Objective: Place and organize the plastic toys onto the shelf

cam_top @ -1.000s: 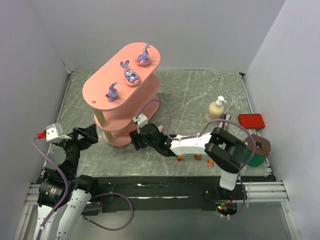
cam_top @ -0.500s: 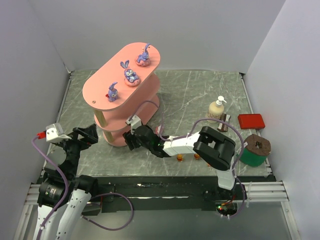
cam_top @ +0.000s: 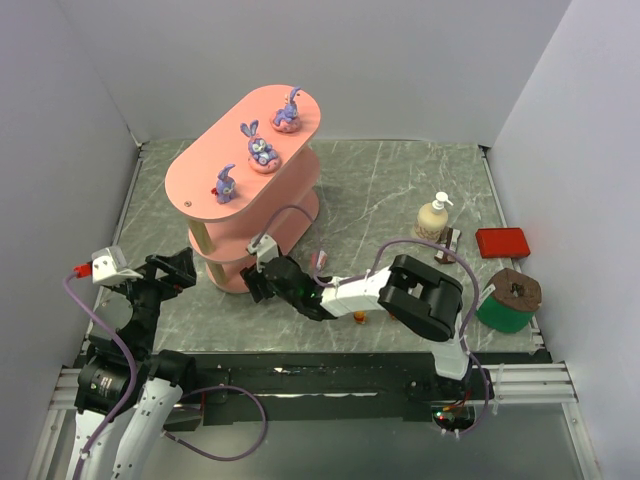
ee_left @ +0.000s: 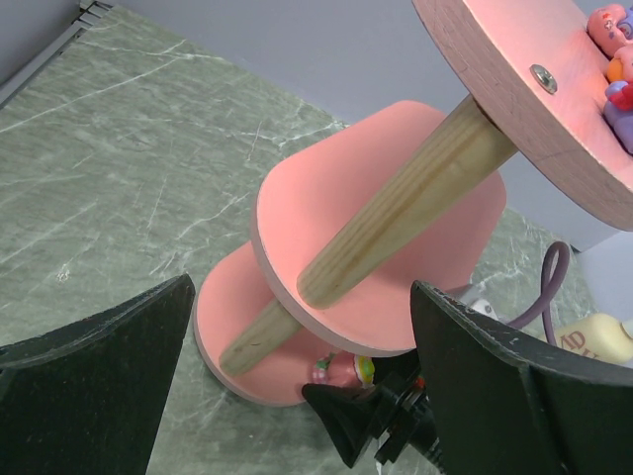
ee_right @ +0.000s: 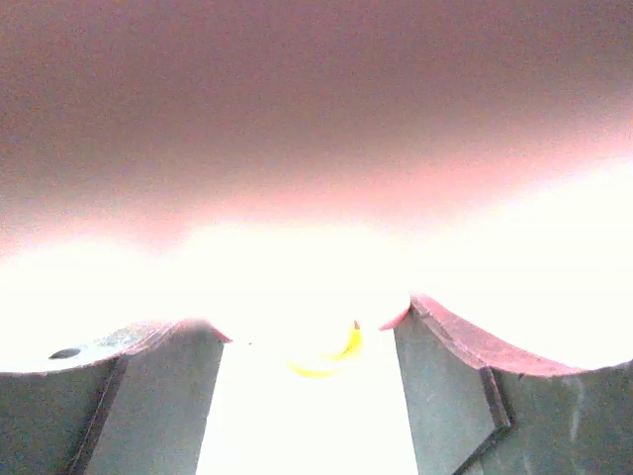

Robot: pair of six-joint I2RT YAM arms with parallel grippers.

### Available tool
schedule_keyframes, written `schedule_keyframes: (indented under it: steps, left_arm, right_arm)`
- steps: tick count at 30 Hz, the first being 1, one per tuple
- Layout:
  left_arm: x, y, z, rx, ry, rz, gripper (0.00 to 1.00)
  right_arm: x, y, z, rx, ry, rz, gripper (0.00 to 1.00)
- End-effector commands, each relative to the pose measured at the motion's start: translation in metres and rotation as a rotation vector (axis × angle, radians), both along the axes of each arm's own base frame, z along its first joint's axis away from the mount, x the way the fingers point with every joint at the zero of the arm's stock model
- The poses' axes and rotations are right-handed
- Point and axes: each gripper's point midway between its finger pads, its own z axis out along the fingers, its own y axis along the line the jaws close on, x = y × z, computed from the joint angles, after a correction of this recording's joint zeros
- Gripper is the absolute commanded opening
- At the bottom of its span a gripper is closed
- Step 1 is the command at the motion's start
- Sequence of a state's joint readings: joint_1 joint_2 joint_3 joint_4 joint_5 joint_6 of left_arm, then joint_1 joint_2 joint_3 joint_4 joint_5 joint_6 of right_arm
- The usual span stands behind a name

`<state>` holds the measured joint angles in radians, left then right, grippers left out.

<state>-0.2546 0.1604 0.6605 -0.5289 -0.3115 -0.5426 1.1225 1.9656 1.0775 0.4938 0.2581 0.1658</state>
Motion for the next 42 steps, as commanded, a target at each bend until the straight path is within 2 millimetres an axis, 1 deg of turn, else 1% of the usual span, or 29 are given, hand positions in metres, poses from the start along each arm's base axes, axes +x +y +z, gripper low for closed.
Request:
schedule_keyframes:
  steps: [1, 3, 10, 12, 16, 17, 22, 30, 42]
  left_arm:
    - [-0.001, 0.000, 0.006, -0.001, -0.020, -0.003, 0.96]
    - [-0.001, 0.000, 0.006, -0.002, -0.022, -0.003, 0.96]
    - [-0.001, 0.000, 0.006, -0.003, -0.020, 0.000, 0.96]
    - [-0.001, 0.000, 0.006, -0.003, -0.020, 0.000, 0.96]
    - [-0.001, 0.001, 0.005, -0.004, -0.019, 0.001, 0.96]
    - [-0.001, 0.000, 0.006, -0.004, -0.020, 0.000, 0.96]
    - [-0.001, 0.001, 0.006, -0.004, -0.019, 0.001, 0.96]
    - [0.000, 0.001, 0.005, -0.003, -0.016, 0.003, 0.96]
    - [0.000, 0.001, 0.005, -0.004, -0.015, 0.005, 0.96]
  right_arm:
    - [-0.007, 0.002, 0.012, 0.033, -0.045, -0.012, 0.41]
    - [-0.009, 0.000, 0.008, 0.025, -0.046, -0.018, 0.41]
    - [-0.010, -0.001, 0.004, 0.022, -0.058, -0.033, 0.41]
    - [-0.008, -0.003, -0.001, 0.010, -0.062, -0.041, 0.41]
    - [-0.009, -0.008, -0.004, 0.018, -0.074, -0.065, 0.41]
    - [-0.008, -0.008, -0.001, 0.029, -0.076, -0.068, 0.41]
    - [-0.010, -0.008, -0.004, 0.036, -0.083, -0.063, 0.41]
    - [-0.009, -0.004, -0.006, 0.083, -0.087, -0.073, 0.41]
    - [-0.005, 0.005, -0.007, 0.052, -0.068, -0.075, 0.44]
